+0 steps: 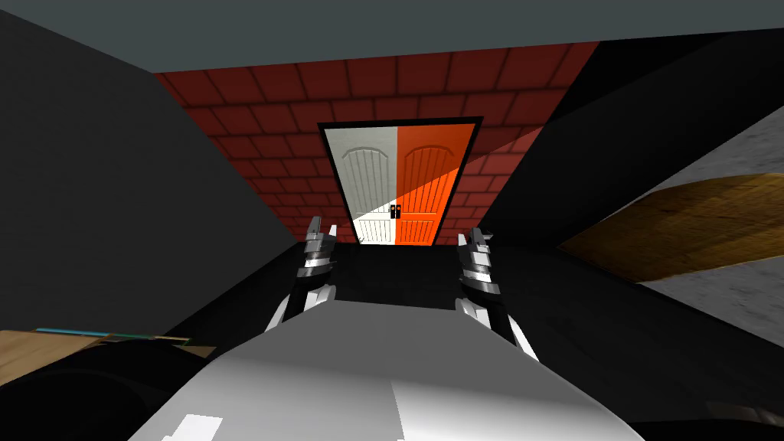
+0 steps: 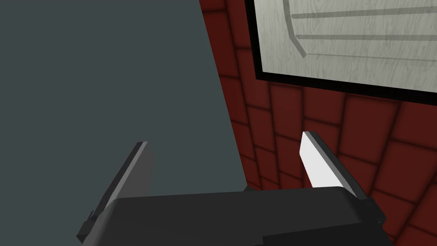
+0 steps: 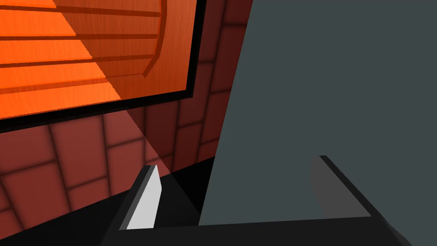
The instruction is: Pull the door open
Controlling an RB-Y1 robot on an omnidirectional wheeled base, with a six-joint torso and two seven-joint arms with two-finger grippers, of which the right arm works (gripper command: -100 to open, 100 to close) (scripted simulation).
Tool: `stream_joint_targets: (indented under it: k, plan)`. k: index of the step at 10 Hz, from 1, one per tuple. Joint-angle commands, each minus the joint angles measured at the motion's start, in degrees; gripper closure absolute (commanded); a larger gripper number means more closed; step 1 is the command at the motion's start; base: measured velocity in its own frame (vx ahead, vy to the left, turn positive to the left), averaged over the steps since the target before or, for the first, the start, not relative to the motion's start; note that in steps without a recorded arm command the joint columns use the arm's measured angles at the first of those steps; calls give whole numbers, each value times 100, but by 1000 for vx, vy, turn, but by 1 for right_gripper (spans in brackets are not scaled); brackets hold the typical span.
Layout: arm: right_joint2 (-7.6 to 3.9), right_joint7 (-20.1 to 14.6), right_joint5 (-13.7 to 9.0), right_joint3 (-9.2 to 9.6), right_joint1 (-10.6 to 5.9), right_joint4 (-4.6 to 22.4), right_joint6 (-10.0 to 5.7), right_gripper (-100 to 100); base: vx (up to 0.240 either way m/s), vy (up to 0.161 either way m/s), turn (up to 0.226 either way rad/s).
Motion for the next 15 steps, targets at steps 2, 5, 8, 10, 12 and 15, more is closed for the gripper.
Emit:
stream_joint_targets:
  k: [2,5,8,10,12,15]
  plan:
    - [-47,-70,49,-17,-46,126,29,-100,158,-2,24]
    - [-123,-211,147,-50,-138,379,87,-100,209,58,23]
    - [-197,-379,264,-89,-247,681,157,-100,183,55,35]
    - [-243,-513,357,-121,-335,922,213,-100,211,50,42]
    - [-275,-621,432,-146,-406,1115,257,-100,152,26,26]
    - [-321,-813,566,-191,-532,1460,337,-100,177,61,40]
